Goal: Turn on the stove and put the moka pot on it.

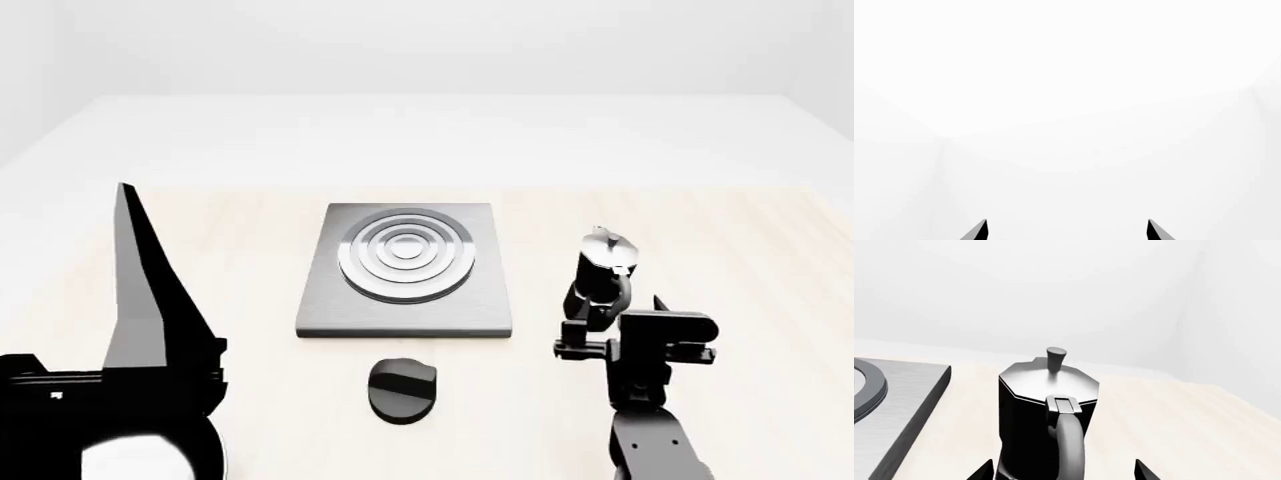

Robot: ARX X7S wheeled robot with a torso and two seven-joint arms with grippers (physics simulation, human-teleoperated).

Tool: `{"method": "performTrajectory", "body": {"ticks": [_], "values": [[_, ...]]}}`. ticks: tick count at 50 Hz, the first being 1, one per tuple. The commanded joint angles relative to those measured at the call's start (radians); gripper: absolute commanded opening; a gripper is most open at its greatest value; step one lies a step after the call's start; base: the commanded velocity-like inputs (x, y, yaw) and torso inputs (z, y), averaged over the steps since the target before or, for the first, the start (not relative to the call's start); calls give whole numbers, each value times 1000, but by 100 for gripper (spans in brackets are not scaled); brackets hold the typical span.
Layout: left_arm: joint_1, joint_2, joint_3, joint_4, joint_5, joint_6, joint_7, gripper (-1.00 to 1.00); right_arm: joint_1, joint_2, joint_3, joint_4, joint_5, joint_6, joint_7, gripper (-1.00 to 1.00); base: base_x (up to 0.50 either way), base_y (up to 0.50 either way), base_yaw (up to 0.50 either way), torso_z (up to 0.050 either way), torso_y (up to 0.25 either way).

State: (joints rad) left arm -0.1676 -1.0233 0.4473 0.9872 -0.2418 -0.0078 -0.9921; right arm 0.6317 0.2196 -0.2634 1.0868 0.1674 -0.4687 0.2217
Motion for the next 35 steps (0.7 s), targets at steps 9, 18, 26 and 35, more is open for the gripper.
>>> {"method": "performTrajectory", "body": {"ticks": [9, 18, 26, 35], "values": [[3, -1, 2, -7, 0, 12, -1, 100, 64, -18, 1, 183, -7, -99, -7, 100, 0, 0, 0, 0, 0], [10, -5, 8, -15, 5, 27, -8, 100, 69, -18, 1, 184, -9, -92, -13, 100, 0, 0, 0, 0, 0], [2, 5, 15, -20, 3, 26, -3, 100, 43, -10, 0, 122, -7, -81, -18, -100, 0, 0, 0, 0, 0], [8, 0, 21, -16, 10, 28, -9, 100, 24, -5, -8, 68, -11, -55, -16, -100, 0, 0, 0, 0, 0]]}}
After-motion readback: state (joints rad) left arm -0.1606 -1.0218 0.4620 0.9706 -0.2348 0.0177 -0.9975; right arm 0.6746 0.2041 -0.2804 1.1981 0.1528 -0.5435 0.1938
